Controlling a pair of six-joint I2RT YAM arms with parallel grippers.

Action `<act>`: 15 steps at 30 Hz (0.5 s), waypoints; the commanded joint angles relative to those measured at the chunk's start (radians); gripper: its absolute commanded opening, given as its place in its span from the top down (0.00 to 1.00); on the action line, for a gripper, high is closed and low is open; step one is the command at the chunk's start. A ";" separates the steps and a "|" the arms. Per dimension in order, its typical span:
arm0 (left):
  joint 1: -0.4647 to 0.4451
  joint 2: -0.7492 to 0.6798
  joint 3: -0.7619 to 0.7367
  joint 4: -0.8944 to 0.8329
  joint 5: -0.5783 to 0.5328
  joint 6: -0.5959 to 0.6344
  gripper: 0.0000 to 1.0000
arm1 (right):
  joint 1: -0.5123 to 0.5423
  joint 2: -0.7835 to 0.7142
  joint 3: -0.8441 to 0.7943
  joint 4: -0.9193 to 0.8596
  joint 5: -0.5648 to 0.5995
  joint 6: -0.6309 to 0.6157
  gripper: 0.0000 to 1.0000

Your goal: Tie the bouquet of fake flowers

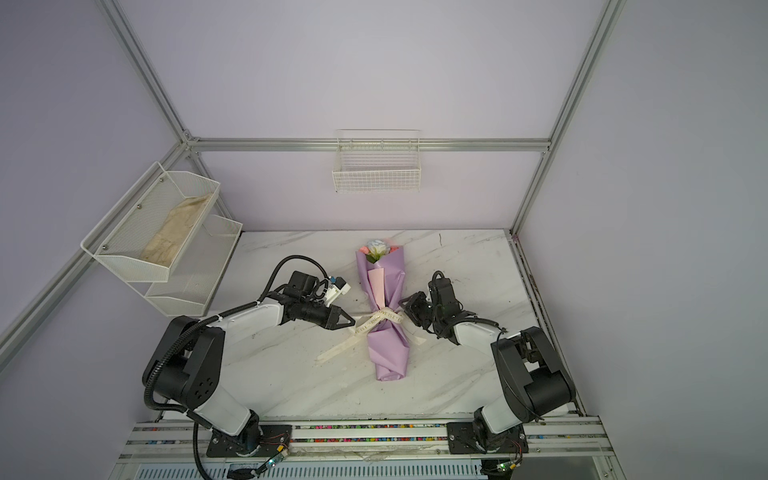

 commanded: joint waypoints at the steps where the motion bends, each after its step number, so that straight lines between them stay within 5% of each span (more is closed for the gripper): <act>1: 0.001 -0.019 0.039 0.007 0.028 -0.012 1.00 | 0.017 0.029 0.016 0.049 0.004 0.051 0.61; 5: 0.001 -0.017 0.044 0.006 0.030 -0.012 1.00 | 0.039 0.054 0.029 0.071 0.004 0.065 0.64; 12: 0.001 -0.028 0.047 -0.015 -0.020 -0.011 1.00 | 0.039 0.028 0.028 0.013 0.096 0.015 0.99; 15: 0.002 -0.035 0.041 -0.031 -0.068 -0.008 1.00 | 0.035 0.021 0.030 -0.012 0.115 0.005 1.00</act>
